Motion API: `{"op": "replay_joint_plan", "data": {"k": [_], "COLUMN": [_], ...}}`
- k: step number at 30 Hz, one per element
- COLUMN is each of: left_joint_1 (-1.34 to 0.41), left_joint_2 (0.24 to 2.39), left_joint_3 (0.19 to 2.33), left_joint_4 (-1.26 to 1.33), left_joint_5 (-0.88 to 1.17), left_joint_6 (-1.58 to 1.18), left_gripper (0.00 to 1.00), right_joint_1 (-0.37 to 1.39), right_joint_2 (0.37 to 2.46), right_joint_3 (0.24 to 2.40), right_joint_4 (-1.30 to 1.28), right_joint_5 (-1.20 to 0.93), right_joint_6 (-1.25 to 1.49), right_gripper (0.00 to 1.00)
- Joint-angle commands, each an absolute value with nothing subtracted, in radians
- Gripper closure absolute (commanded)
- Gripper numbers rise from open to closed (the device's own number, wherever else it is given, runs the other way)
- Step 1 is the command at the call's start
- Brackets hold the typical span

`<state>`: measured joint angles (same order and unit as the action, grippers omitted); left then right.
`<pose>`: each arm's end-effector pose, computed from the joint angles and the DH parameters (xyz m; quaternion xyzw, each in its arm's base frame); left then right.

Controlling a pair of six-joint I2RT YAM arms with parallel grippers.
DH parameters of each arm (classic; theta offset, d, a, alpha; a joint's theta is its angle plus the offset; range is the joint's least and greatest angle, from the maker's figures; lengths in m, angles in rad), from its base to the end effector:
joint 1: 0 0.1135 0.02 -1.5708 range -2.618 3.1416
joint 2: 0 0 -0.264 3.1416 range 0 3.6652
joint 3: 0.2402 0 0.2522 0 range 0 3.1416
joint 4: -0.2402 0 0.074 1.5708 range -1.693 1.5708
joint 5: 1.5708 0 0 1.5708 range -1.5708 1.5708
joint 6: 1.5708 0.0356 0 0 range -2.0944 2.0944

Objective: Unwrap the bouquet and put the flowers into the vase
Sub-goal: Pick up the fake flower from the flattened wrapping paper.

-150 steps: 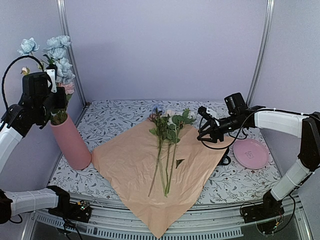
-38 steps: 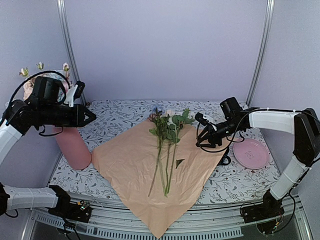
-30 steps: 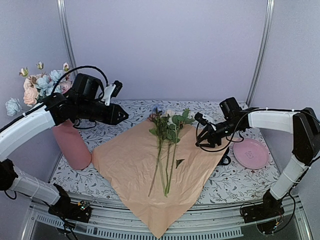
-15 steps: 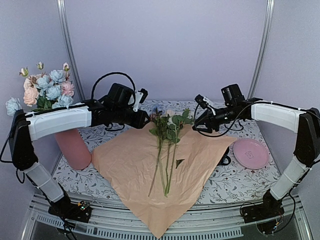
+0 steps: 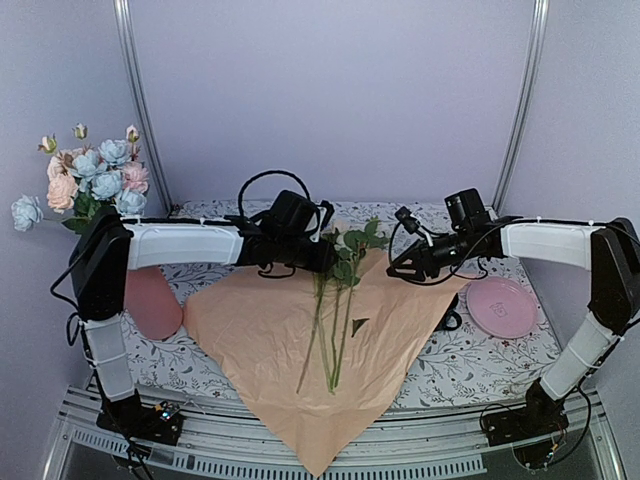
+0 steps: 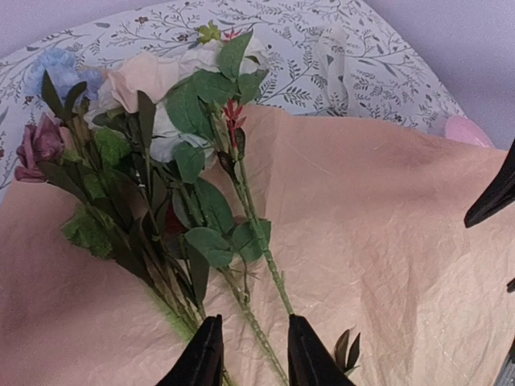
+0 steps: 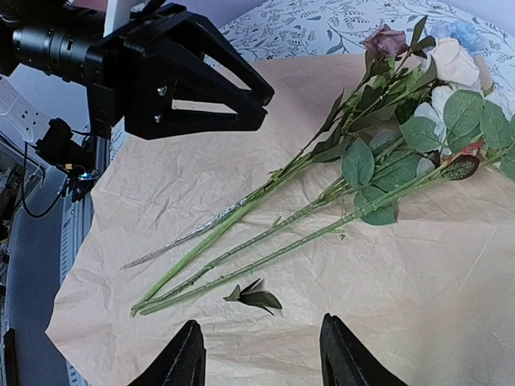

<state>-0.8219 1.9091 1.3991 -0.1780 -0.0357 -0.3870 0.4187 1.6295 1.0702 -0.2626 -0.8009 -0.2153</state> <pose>0.2973 -0.3180 0.2257 0.1876 0.8844 -0.2295 0.3606 0.3023 0.1625 0.2256 -0.4026 0.7699 0.3951 0.2982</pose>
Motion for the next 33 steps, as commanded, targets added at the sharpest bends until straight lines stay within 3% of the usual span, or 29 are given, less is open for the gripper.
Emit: {"op": "replay_joint_plan", "data": {"k": [1,16,22,33], "left_joint_1": [-0.884,-0.985,-0.988,-0.985], "left_joint_2": [1.955,1.894,1.895,1.938], "left_joint_3": [1.44,1.286,1.245,1.262], "left_joint_4": [-0.177,-0.377,-0.394,-0.41], "left_joint_5": [-0.128,-0.23,-0.182,-0.146], "left_joint_6": [-0.514,-0.611,-0.63,-0.652], "left_gripper": [0.69,0.68,0.67,0.76], "right_joint_1": [0.417,0.416,0.416,0.416], "right_joint_2": [1.634,1.687,1.687,1.686], "right_joint_3": [1.043,1.043,1.038,1.036], "right_joint_4": [-0.194,-0.189,-0.19,-0.198], "right_joint_5": [-0.849,-0.877,-0.887,-0.886], "right_joint_6": [-0.193,-0.228,-0.24,-0.251], "right_gripper": [0.49,0.49,0.49,0.49]}}
